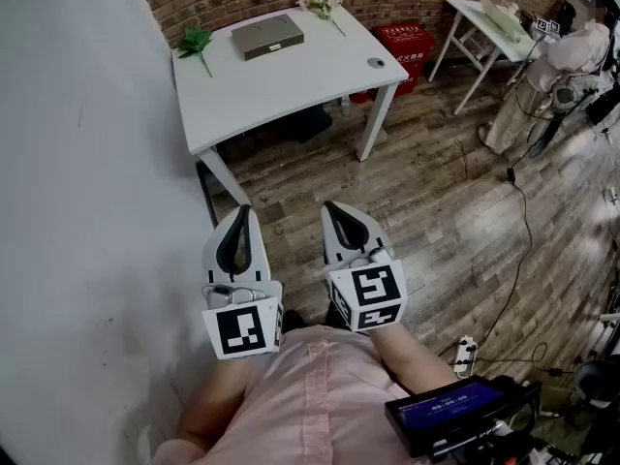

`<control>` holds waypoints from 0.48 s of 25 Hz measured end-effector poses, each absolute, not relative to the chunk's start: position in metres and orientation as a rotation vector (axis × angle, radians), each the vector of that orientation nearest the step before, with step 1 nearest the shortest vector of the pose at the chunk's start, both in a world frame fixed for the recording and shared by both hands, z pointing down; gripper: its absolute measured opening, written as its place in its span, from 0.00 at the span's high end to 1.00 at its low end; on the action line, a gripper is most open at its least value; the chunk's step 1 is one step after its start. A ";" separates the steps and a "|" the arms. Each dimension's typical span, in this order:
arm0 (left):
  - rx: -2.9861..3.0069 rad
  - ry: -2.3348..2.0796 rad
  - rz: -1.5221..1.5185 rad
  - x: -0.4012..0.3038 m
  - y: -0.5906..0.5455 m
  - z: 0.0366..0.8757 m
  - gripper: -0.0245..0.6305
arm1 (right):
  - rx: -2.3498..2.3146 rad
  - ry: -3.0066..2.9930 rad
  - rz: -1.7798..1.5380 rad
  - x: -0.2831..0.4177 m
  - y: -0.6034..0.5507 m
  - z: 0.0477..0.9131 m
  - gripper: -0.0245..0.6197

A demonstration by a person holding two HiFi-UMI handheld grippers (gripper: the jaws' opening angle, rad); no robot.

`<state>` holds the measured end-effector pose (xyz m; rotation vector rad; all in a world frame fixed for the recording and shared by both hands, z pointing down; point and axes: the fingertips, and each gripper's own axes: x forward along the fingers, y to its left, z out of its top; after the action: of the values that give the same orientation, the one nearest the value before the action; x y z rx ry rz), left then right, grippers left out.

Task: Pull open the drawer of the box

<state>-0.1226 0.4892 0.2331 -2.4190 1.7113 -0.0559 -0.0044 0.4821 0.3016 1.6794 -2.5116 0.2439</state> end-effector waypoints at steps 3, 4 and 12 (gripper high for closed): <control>-2.413 1.716 -0.058 -0.122 0.489 0.234 0.95 | 1.679 -2.513 0.242 -0.002 0.482 0.303 0.96; -2.410 1.716 -0.059 -0.122 0.489 0.234 0.95 | 1.679 -2.514 0.242 -0.001 0.482 0.303 0.96; -2.399 1.733 -0.092 -0.115 0.487 0.239 0.95 | 1.673 -2.523 0.248 0.007 0.479 0.305 0.96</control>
<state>-0.1149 0.4871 0.2386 -2.3990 1.7332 -0.0919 0.0070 0.4788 0.3049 1.6735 -2.5231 0.2476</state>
